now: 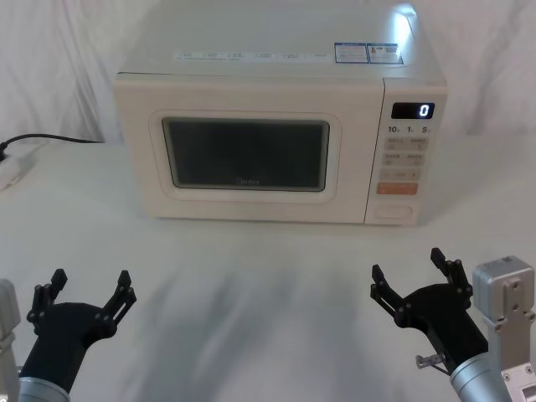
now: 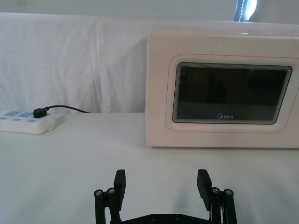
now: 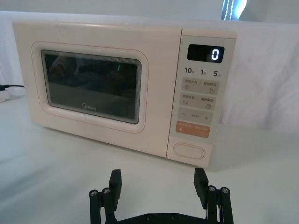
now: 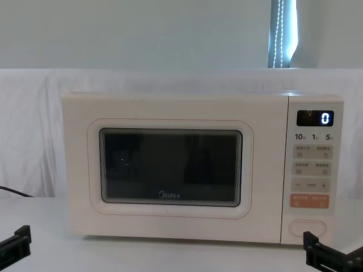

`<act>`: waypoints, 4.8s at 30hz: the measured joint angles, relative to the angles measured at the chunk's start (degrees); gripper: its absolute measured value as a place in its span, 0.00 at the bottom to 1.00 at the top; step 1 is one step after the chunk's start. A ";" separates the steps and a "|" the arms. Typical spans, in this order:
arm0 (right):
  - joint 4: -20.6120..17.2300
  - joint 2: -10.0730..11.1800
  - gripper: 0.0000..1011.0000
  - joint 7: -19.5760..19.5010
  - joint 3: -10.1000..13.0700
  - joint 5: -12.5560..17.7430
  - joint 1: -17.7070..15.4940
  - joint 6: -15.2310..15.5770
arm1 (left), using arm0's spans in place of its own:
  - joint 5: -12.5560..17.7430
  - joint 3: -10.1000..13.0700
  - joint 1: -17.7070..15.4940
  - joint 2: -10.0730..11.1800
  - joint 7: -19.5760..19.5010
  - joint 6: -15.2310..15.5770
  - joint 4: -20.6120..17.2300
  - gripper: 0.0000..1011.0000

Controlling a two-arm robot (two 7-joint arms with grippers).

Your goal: Press the button to open the microwave door with one hand; close the microwave door with the other hand.

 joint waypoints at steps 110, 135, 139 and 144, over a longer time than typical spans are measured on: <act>0.00 0.00 0.00 0.00 0.00 0.00 0.00 0.00 | 0.00 0.00 0.00 0.00 0.00 0.00 0.00 0.99; -0.37 -1.29 0.00 -0.27 1.02 -2.10 -0.50 0.75 | 0.00 0.00 0.00 0.00 0.00 0.00 0.00 0.99; -0.63 -1.79 0.00 -0.27 1.25 -3.36 -0.27 2.94 | 0.00 0.00 0.00 0.00 0.00 0.00 0.00 0.99; -0.72 -2.77 0.00 -0.11 1.78 -4.42 0.79 7.30 | 0.00 0.00 0.00 0.00 0.00 0.00 0.00 0.99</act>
